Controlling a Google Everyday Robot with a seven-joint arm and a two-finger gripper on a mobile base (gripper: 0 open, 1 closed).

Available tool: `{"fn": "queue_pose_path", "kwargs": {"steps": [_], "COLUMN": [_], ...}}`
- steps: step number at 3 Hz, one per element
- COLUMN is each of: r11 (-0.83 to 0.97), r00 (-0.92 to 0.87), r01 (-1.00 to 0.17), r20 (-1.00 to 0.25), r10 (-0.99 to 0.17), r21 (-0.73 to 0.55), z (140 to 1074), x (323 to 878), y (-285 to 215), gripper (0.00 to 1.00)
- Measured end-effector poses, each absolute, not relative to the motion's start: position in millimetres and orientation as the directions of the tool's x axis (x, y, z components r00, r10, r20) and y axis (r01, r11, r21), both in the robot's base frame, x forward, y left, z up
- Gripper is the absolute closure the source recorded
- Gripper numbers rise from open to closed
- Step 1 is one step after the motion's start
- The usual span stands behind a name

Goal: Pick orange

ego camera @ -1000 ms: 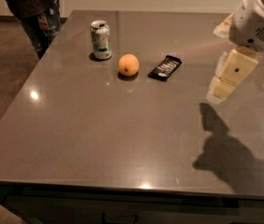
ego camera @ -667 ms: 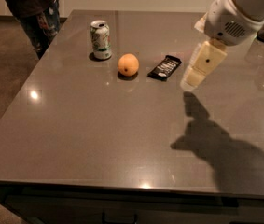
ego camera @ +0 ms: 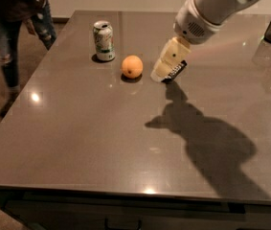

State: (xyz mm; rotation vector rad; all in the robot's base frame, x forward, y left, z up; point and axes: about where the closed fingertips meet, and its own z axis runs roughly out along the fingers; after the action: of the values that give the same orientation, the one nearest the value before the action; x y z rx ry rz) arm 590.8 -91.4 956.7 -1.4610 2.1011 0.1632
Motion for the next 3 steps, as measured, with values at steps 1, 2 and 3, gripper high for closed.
{"fn": "queue_pose_path", "kwargs": {"steps": [1, 2, 3], "r11": [0.423, 0.440, 0.455], "r00": [-0.263, -0.281, -0.302], "r01": [-0.884, -0.878, -0.874], "r20": [-0.537, -0.540, -0.543], "r10": [-0.802, -0.793, -0.784], "r21": [-0.199, -0.190, -0.170], "z": [935, 920, 902], "x": [626, 648, 668], "y": [-60, -43, -24], "gripper": [0.00, 0.00, 0.00]}}
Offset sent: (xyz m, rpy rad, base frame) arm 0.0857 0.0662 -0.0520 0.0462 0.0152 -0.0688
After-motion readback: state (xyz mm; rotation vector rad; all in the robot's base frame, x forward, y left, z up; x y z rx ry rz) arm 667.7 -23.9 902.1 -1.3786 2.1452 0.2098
